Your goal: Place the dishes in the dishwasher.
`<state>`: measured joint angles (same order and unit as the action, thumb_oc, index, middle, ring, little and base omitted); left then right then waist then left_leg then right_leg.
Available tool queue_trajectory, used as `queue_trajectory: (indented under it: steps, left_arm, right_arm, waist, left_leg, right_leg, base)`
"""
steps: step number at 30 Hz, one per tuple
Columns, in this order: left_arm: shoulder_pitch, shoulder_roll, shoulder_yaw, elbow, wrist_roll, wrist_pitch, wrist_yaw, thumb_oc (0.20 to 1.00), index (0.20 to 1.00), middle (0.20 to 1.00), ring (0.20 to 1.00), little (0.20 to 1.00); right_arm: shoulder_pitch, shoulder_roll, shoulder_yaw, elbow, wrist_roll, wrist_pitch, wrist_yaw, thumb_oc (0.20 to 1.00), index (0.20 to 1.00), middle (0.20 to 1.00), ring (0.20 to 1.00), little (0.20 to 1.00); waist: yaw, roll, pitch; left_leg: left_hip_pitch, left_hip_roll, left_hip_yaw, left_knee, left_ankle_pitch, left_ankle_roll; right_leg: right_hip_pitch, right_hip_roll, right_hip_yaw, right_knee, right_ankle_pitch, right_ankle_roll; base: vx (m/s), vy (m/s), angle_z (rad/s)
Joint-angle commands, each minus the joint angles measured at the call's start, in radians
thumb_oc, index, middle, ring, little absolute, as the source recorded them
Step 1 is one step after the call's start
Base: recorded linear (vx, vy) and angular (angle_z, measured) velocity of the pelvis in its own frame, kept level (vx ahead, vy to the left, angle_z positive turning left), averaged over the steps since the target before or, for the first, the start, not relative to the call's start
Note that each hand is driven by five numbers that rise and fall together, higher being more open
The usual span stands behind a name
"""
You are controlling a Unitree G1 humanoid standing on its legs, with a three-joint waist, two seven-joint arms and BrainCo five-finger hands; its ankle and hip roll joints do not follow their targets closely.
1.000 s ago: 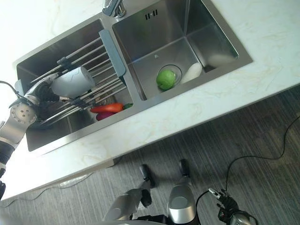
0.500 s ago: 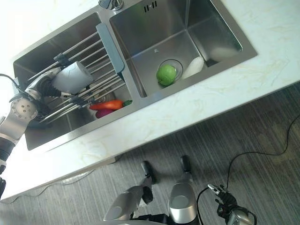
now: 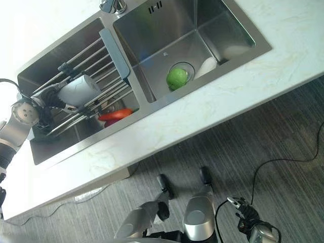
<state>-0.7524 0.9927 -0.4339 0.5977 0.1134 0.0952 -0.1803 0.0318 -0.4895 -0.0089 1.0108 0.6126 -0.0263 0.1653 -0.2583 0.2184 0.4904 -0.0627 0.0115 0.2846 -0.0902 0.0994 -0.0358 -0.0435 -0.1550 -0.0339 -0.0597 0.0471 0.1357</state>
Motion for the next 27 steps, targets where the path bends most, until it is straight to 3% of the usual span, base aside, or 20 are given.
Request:
queue_trajectory:
  steps: [1,3,4,5,15,22,27]
  left_arm:
    - [-0.033,0.022,0.008,0.071,0.074,-0.011,0.001,1.0,1.0,1.0,1.0,1.0]
    - [-0.054,0.021,-0.01,0.088,0.107,-0.029,-0.02,1.0,1.0,1.0,1.0,1.0]
    - [-0.057,0.02,-0.016,0.088,0.115,-0.029,-0.026,0.702,0.702,0.702,0.702,0.702]
    - [-0.064,0.016,-0.027,0.092,0.127,-0.039,-0.021,0.2,0.2,0.2,0.2,0.2]
    - [-0.105,0.014,-0.093,0.09,0.161,-0.09,-0.052,0.2,0.2,0.2,0.2,0.2]
    - [-0.099,0.026,-0.081,0.066,0.141,-0.093,0.011,0.2,0.2,0.2,0.2,0.2]
    - [-0.07,0.039,-0.035,0.058,0.138,-0.105,0.127,0.2,0.2,0.2,0.2,0.2]
  right_arm:
    - [0.038,-0.018,0.003,-0.014,0.047,0.008,0.003,1.0,1.0,1.0,1.0,1.0]
    - [0.037,-0.021,0.006,-0.015,0.05,0.007,0.01,1.0,1.0,1.0,1.0,1.0]
    - [0.038,-0.021,0.008,-0.02,0.052,0.008,0.009,1.0,1.0,1.0,1.0,1.0]
    - [0.035,-0.02,0.01,-0.023,0.053,0.01,0.007,1.0,1.0,1.0,1.0,1.0]
    - [0.027,-0.027,0.015,-0.025,0.069,0.006,0.011,1.0,1.0,1.0,1.0,1.0]
    - [0.034,-0.022,0.015,-0.022,0.07,-0.007,0.015,1.0,1.0,1.0,1.0,1.0]
    - [0.047,-0.007,0.018,-0.024,0.074,-0.015,0.009,1.0,1.0,1.0,1.0,1.0]
  waist:
    - [-0.016,-0.014,-0.047]
    - [-0.022,-0.017,-0.042]
    - [-0.024,-0.018,-0.041]
    - [-0.026,-0.019,-0.039]
    - [-0.036,-0.021,-0.031]
    - [-0.031,-0.018,-0.038]
    - [-0.022,-0.021,-0.056]
  left_leg:
    - [-0.022,0.024,-0.033,0.04,-0.082,-0.032]
    - [-0.027,0.026,-0.032,0.042,-0.082,-0.031]
    - [-0.028,0.026,-0.032,0.042,-0.082,-0.031]
    - [-0.029,0.026,-0.032,0.042,-0.081,-0.031]
    - [-0.036,0.028,-0.03,0.044,-0.083,-0.03]
    - [-0.03,0.028,-0.033,0.04,-0.082,-0.031]
    - [-0.011,0.03,-0.036,0.028,-0.081,-0.032]
  right_leg:
    - [-0.141,-0.099,-0.025,0.112,-0.021,0.075]
    - [-0.151,-0.098,-0.016,0.118,-0.021,0.075]
    - [-0.153,-0.097,-0.014,0.118,-0.02,0.076]
    - [-0.156,-0.096,-0.01,0.12,-0.019,0.075]
    - [-0.167,-0.095,0.002,0.124,-0.019,0.075]
    - [-0.158,-0.095,-0.001,0.122,-0.023,0.074]
    - [-0.135,-0.092,-0.015,0.114,-0.027,0.072]
  base:
    - [0.0,0.0,0.0]
    - [-0.01,0.003,-0.05]
    - [-0.01,0.0,-0.03]
    - [0.0,0.0,0.0]
    - [0.0,0.003,-0.02]
    - [0.0,0.0,0.0]
    - [0.0,0.0,0.03]
